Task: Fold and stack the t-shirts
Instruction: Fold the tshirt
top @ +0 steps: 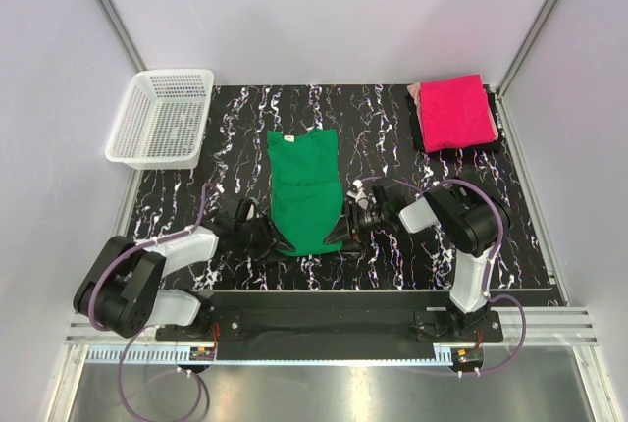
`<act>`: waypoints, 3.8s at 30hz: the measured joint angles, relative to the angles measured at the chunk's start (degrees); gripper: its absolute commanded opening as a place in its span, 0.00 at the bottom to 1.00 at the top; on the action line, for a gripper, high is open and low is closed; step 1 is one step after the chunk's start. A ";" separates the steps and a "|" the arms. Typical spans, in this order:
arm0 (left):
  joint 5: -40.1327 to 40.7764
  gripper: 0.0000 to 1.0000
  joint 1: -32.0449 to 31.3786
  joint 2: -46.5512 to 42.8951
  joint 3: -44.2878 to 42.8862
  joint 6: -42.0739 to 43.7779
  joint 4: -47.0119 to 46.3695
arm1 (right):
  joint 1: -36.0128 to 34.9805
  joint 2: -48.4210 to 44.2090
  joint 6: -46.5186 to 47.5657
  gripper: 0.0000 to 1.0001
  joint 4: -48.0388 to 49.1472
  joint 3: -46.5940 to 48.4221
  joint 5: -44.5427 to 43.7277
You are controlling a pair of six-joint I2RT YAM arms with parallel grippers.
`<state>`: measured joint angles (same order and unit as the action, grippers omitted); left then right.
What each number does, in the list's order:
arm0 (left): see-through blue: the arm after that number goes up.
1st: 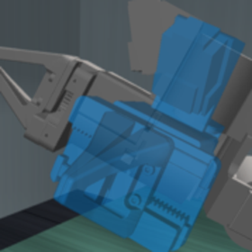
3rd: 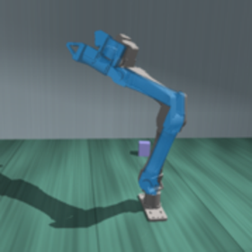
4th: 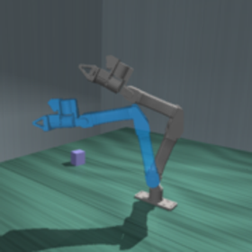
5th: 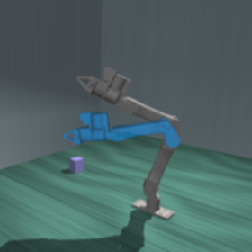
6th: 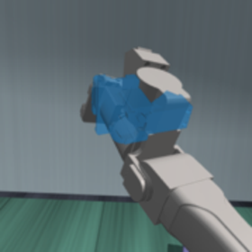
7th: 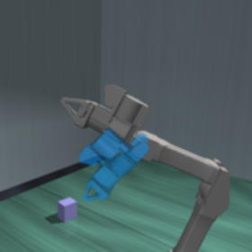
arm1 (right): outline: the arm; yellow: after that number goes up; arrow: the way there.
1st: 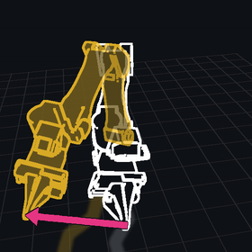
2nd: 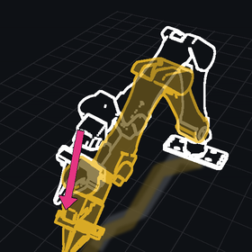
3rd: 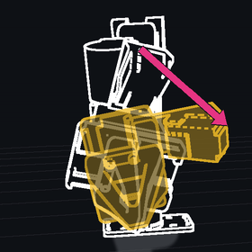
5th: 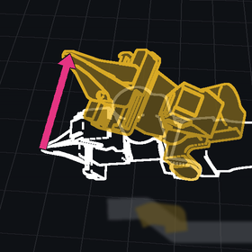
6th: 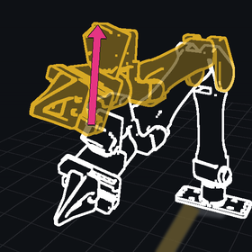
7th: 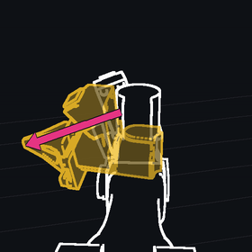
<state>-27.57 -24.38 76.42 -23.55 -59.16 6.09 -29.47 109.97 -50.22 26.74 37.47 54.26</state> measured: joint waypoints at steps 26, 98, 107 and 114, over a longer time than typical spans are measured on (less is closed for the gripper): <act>4.13 0.07 0.11 1.84 -1.99 1.31 1.95 | -0.37 -0.33 1.31 0.00 -3.02 -0.09 -3.65; 12.98 0.00 9.60 34.75 -67.73 16.06 31.91 | 11.65 26.60 20.24 0.00 -69.66 83.49 -6.14; 12.81 0.00 10.25 40.41 -73.50 15.80 32.00 | 12.61 35.95 18.58 0.00 -71.93 97.72 -3.28; 12.90 0.00 10.58 41.46 -73.57 15.63 31.98 | 12.61 42.75 15.30 0.00 -72.35 106.86 -0.98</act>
<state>-14.68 -13.80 117.89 -97.12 -43.53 38.06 -16.86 152.73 -34.92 -45.60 144.33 53.28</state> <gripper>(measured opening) 0.047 0.156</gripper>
